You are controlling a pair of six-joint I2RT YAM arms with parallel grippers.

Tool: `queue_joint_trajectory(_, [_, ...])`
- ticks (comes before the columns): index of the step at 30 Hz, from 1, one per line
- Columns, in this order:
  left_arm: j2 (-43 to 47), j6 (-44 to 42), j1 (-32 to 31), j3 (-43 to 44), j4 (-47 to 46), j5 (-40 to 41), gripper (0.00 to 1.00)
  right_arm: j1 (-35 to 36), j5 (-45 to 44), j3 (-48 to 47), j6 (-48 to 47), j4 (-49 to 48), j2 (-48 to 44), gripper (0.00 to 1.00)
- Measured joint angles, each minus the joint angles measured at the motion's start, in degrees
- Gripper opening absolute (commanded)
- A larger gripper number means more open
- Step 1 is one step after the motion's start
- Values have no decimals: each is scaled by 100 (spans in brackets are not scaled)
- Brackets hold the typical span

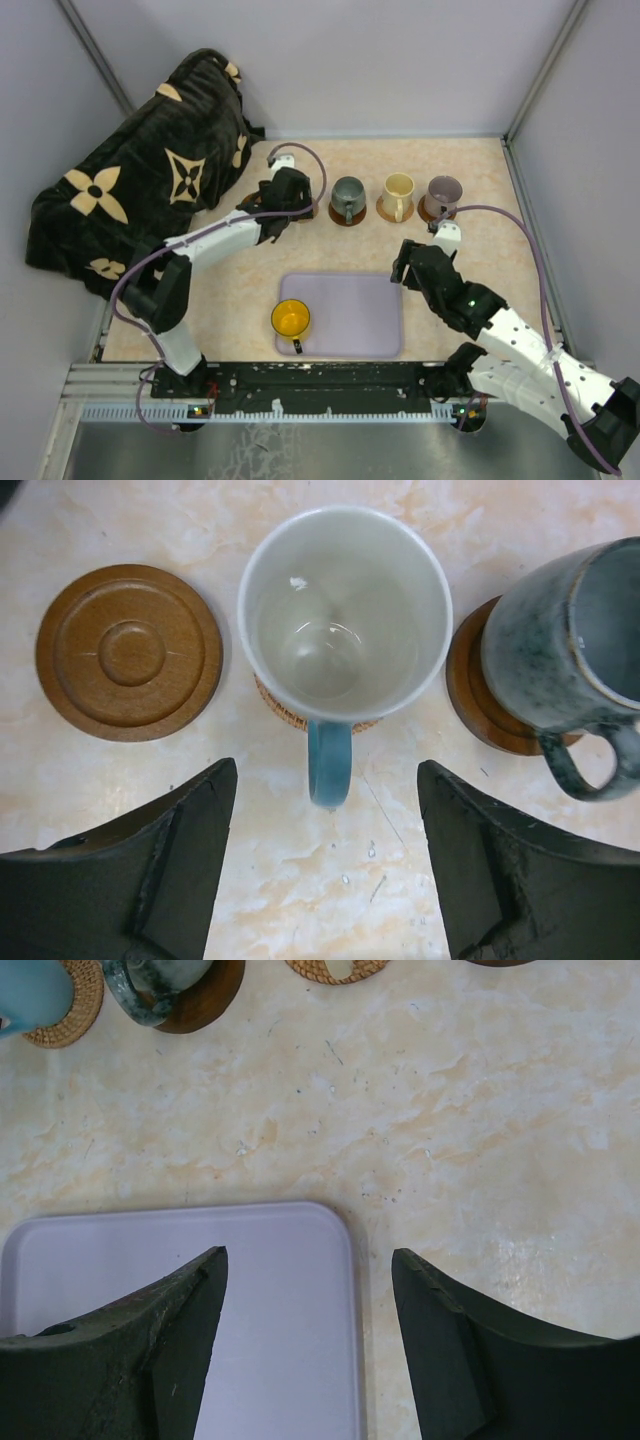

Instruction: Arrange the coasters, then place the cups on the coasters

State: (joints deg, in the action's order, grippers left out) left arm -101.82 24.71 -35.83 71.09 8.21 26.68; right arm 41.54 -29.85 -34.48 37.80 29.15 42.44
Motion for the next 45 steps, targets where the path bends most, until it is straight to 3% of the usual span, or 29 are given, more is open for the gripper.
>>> queue_joint_trajectory(8, [1563, 37, -22, -531, 275, -9, 81, -2, 2, 0, 0, -17, 11, 68])
queue_joint_trajectory(15, [3222, 122, -282, -1611, 935, -181, 83, 0, 28, 0, 39, -94, 201, 70])
queue_joint_trajectory(21, [4483, 610, -1377, -2400, 1989, -262, 84, -2, -13, 0, 52, -133, 498, 73])
queue_joint_trajectory(27, [5486, 1504, -2428, -2621, 2894, -396, 85, -48, 9, -2, 79, -299, 841, 74])
queue_joint_trajectory(33, [5637, 2039, -3163, -2621, 3497, -503, 85, -122, 94, -2, 37, -647, 1141, 74])
queue_joint_trajectory(45, [4959, 2907, -4288, -2658, 3836, -741, 85, -131, 321, -13, -28, -1032, 1504, 73])
